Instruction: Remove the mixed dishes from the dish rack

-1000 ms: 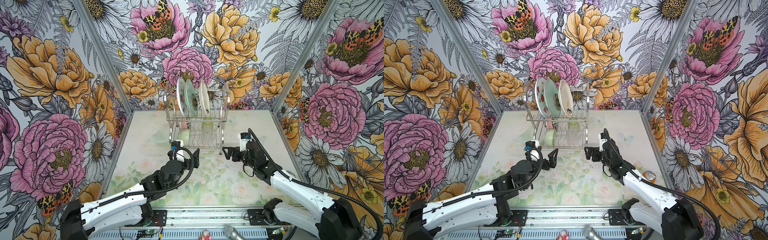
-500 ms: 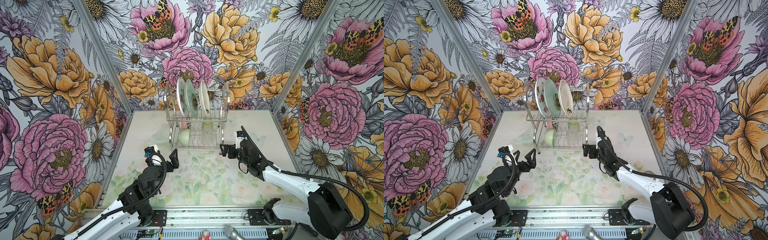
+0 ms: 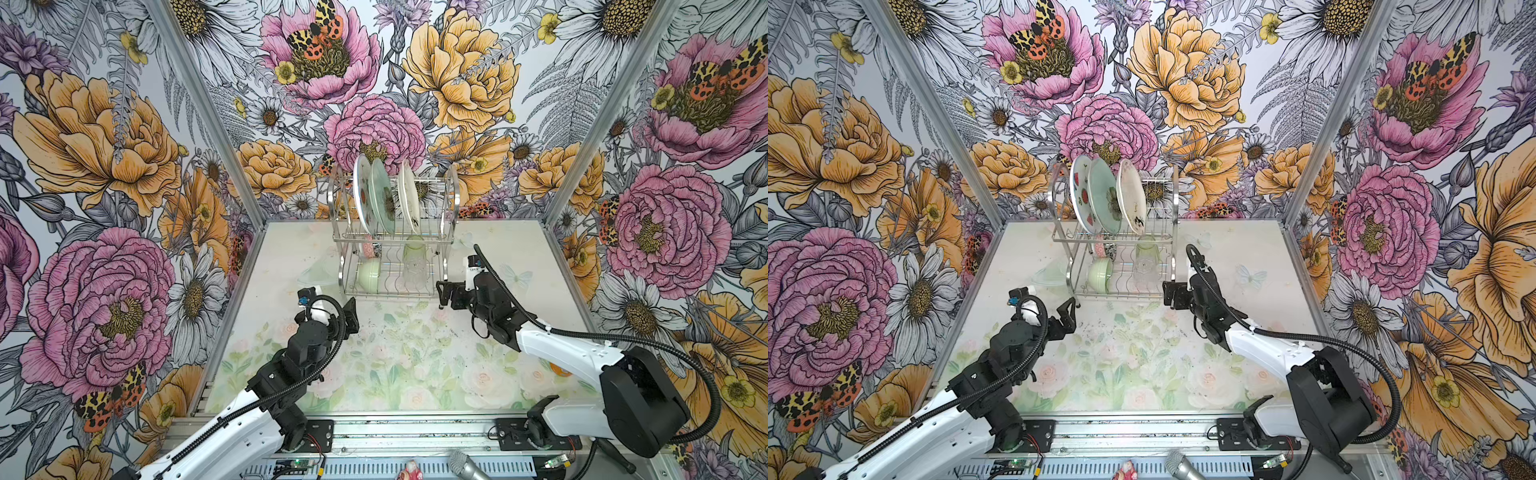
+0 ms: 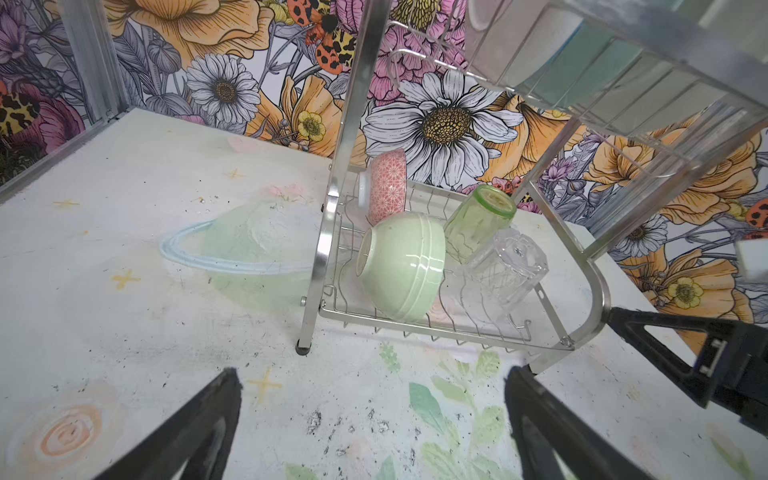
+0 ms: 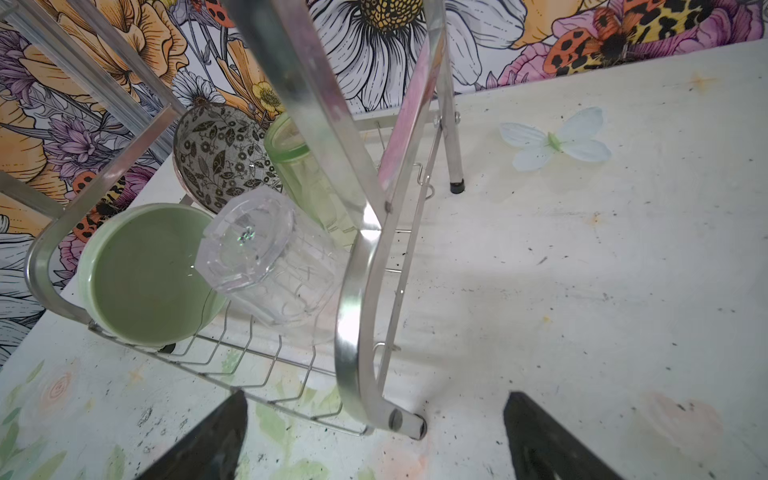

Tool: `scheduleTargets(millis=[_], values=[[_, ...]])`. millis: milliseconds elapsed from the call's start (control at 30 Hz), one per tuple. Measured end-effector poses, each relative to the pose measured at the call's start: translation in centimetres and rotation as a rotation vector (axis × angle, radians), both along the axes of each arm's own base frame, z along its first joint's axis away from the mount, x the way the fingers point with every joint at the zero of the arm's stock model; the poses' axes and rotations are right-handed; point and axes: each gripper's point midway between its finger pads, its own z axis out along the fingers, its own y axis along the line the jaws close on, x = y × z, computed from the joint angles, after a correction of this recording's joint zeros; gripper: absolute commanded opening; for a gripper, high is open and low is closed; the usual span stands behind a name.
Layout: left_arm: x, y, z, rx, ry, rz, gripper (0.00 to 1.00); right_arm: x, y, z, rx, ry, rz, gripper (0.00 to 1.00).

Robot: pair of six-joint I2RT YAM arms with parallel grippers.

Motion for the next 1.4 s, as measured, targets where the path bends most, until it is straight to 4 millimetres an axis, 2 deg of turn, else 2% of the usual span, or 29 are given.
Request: scheduleTargets(millis=[167,433,567,667,1000,1067,1200,1333,1400], values=[[0.3,0.4,-0.1,-0.009,0.006,0.007,0.99,0.4,0.2,-0.4,-0.006,0.008,0.0,0.92],[0.7,0.7,0.6,-0.053,-0.011,0.001,0.99,1.4,0.7,1.2,0.012,-0.03,-0.005,0.88],[0.7,0.6,0.4,-0.067,-0.004,-0.007,0.99,1.9,0.5,0.9,-0.004,-0.034,-0.02,0.82],[0.7,0.5,0.0,-0.068,0.004,-0.012,0.99,2.0,0.5,0.1,-0.015,-0.018,-0.024,0.73],[0.8,0.8,-0.2,-0.071,0.008,-0.007,0.99,2.7,0.4,-1.9,-0.043,0.018,-0.044,0.59],[0.9,0.9,-0.5,-0.069,0.014,-0.005,0.99,2.7,0.4,-2.3,-0.05,0.025,-0.046,0.53],[1.0,1.1,-1.0,-0.07,0.025,0.001,0.99,2.7,0.4,-2.4,-0.051,0.026,-0.046,0.48],[0.9,1.1,-1.0,-0.074,0.027,-0.002,0.99,2.7,1.0,-2.6,-0.04,0.028,-0.031,0.27],[0.9,1.2,-0.9,-0.077,0.027,-0.003,0.99,2.6,1.4,-2.7,-0.032,0.037,-0.023,0.26]])
